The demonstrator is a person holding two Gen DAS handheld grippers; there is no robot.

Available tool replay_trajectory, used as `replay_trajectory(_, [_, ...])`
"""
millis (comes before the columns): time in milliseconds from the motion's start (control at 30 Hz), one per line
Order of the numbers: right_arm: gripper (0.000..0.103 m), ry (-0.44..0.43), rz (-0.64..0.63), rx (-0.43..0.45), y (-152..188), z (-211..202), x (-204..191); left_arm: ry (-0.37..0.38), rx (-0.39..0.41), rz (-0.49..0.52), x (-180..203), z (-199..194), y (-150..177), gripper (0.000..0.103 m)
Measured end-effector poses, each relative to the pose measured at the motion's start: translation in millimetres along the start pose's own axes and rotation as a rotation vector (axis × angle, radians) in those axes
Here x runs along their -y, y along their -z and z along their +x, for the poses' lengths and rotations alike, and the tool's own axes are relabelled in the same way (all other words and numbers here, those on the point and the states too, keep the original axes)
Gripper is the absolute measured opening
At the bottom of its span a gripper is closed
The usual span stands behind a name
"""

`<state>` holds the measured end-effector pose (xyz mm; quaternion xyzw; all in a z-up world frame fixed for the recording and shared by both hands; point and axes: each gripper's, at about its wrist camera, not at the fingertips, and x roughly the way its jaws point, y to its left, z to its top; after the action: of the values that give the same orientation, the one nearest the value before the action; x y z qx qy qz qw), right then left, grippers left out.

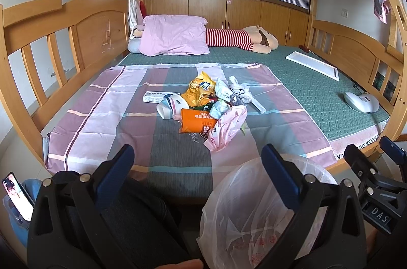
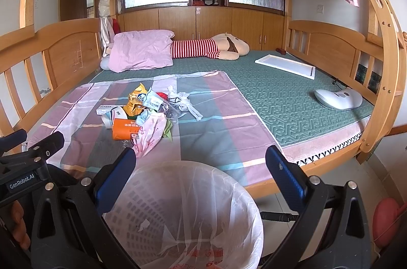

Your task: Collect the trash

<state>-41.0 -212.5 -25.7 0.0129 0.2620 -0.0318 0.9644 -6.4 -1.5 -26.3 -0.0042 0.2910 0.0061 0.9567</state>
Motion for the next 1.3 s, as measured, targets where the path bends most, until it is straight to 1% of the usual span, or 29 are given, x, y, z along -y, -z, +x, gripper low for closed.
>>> replay_trajectory(600, [0.1, -0.005, 0.005, -0.01, 0.3, 1.2, -0.4, 0.0, -0.003, 0.0, -1.0, 0.9, -2.6, 0.099])
replay_trajectory(1100, [0.1, -0.002, 0.016, -0.005, -0.5, 0.4, 1.9, 0.0, -0.011, 0.003, 1.0, -0.2, 4.4, 0.099])
replay_trajectory(1167, [0.1, 0.011, 0.029, 0.021, -1.8, -2.9, 3.3, 0.001, -0.015, 0.004, 1.2, 2.3, 4.8, 0.099])
replay_trajectory(1200, [0.1, 0.03, 0.042, 0.055, -3.6, -7.8, 5.3, 0.01, -0.025, 0.004, 0.2, 5.8, 6.5, 0.099])
replay_trajectory(1267, [0.1, 0.059, 0.066, 0.132, -11.0, -13.3, 8.8, 0.061, -0.045, -0.007, -4.6, 15.8, 5.2, 0.099])
replay_trajectory(1300, [0.1, 0.043, 0.081, 0.151, -14.6, -10.7, 12.6, 0.094, -0.064, -0.023, -10.4, 23.9, 4.0, 0.099])
